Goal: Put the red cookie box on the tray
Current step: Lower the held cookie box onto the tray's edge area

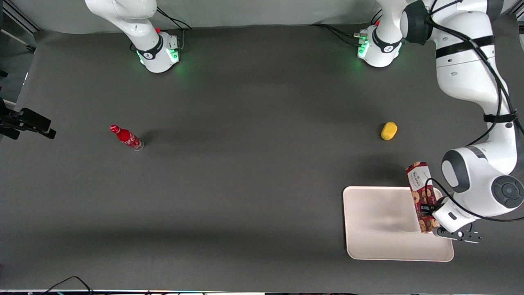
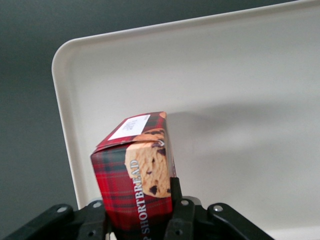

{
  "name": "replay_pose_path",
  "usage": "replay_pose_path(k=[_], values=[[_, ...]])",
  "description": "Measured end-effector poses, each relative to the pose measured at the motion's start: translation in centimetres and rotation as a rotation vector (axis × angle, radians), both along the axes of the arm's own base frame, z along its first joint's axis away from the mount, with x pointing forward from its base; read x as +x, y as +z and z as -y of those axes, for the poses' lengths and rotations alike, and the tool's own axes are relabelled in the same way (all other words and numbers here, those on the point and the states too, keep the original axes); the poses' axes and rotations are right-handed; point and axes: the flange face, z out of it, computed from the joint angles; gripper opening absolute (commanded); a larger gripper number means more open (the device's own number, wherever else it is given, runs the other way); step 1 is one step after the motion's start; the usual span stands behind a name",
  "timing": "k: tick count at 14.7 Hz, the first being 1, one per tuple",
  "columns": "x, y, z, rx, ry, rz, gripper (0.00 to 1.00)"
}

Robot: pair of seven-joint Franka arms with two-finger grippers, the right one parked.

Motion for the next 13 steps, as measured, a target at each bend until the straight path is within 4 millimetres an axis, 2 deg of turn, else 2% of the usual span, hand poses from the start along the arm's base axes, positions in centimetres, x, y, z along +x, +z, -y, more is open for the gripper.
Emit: replay_pose_path(k=[2, 7, 10, 13], values=[[0.3, -0.6, -0.4, 0.004, 0.004, 0.005, 0.00], [1.3, -0.2, -1.7, 0.014, 0.006, 0.030, 0.00], [2.1, -0.5, -3.2, 0.026, 0.007, 0.045, 0.00], [2.9, -0.8, -3.7, 0.035, 0.004, 0.060, 0.00]])
